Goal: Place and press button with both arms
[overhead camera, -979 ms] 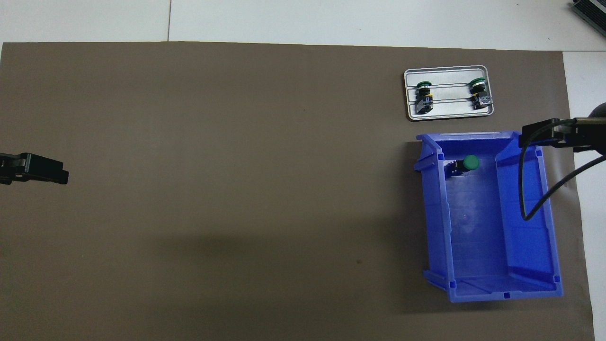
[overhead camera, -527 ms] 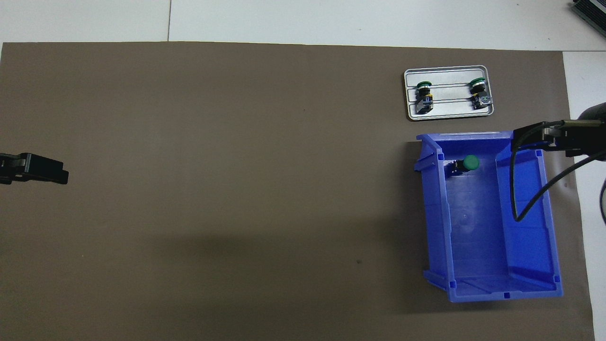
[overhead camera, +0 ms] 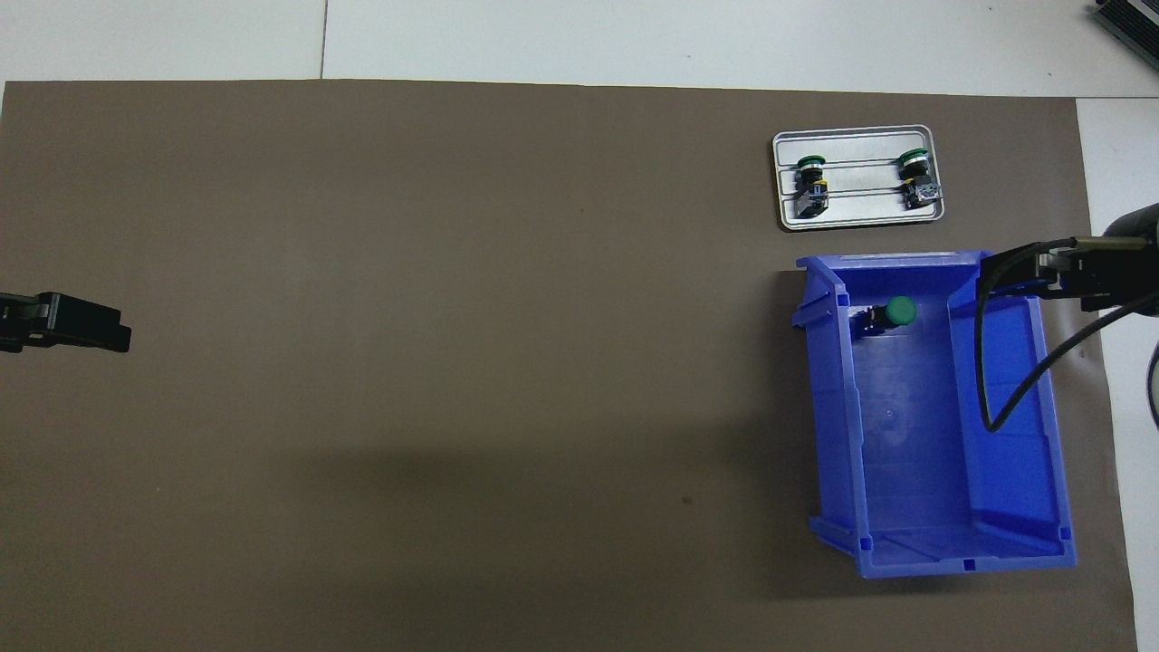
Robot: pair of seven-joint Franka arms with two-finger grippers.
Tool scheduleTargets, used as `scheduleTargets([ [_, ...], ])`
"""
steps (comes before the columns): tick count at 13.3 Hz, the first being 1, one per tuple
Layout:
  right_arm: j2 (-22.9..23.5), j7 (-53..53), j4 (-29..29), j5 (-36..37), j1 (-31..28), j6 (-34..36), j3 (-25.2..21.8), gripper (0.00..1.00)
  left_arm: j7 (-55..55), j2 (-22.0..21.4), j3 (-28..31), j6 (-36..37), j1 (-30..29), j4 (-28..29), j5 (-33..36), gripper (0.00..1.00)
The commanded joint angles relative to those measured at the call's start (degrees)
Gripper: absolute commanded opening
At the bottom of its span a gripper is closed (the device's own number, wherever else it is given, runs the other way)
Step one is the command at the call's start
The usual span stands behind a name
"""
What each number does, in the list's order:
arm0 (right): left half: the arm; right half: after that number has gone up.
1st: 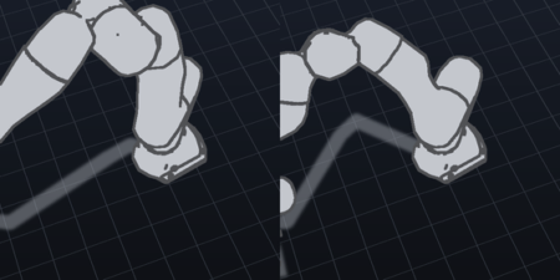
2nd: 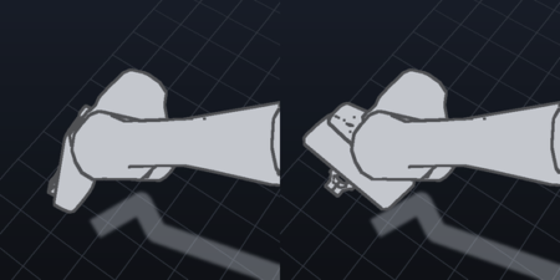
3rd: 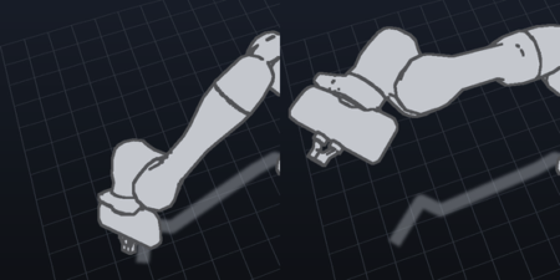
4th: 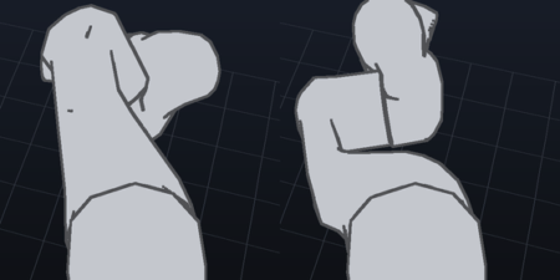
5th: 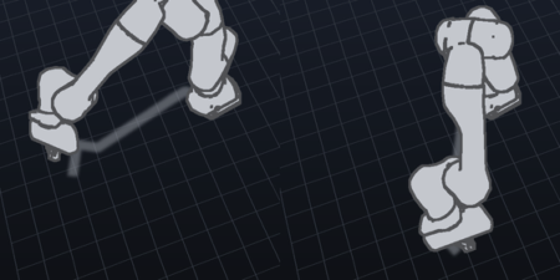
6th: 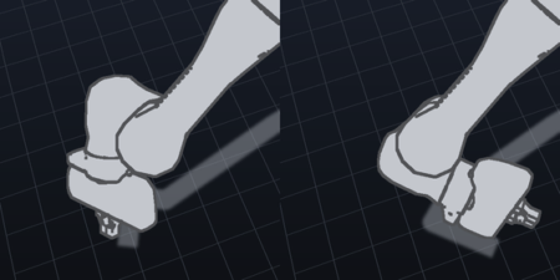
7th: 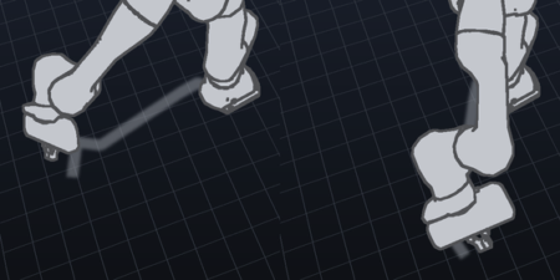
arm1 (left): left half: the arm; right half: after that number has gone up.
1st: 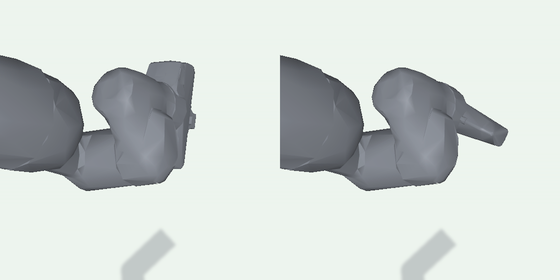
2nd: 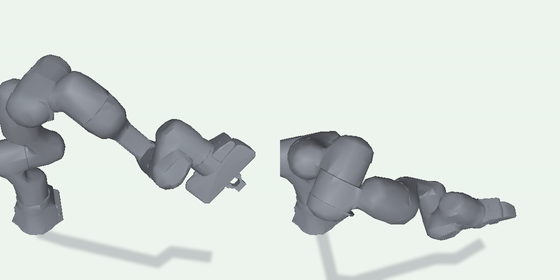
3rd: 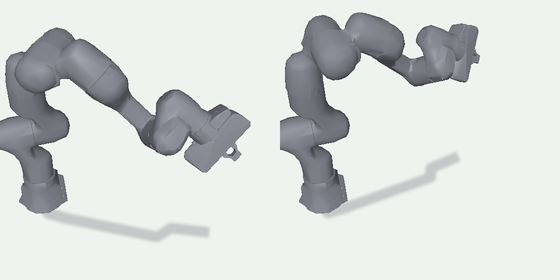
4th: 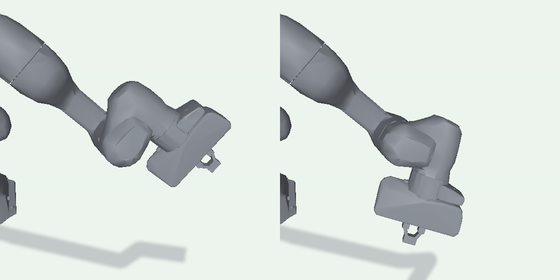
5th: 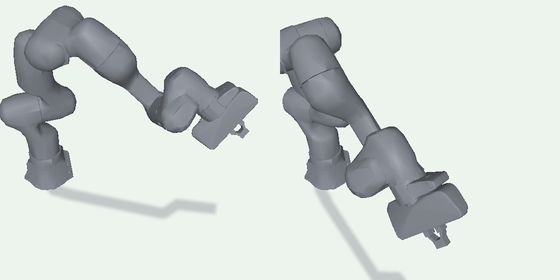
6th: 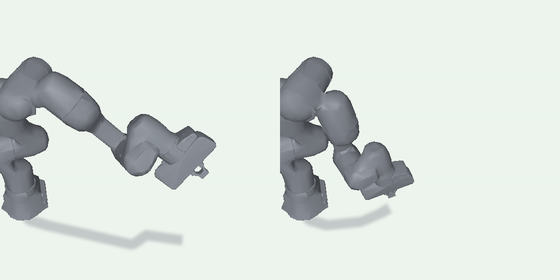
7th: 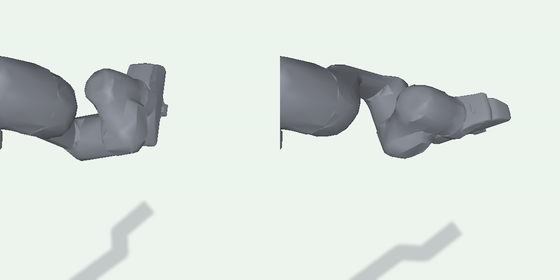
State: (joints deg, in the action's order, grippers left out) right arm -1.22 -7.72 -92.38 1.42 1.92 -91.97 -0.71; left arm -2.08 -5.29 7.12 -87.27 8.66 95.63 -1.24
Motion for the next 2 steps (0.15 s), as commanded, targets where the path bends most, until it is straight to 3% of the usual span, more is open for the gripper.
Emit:
scheduleTargets([
  [1,-0.98,-0.46,-1.04,-0.19,-0.42,0.47,0.18,1.00,0.58,-0.77,-0.44,0.43,-0.48,0.69,0.72,1.00],
  [2,-0.98,-0.46,-1.04,-0.28,-0.34,0.47,0.18,1.00,0.58,-0.77,-0.44,0.43,-0.48,0.69,0.72,1.00],
])
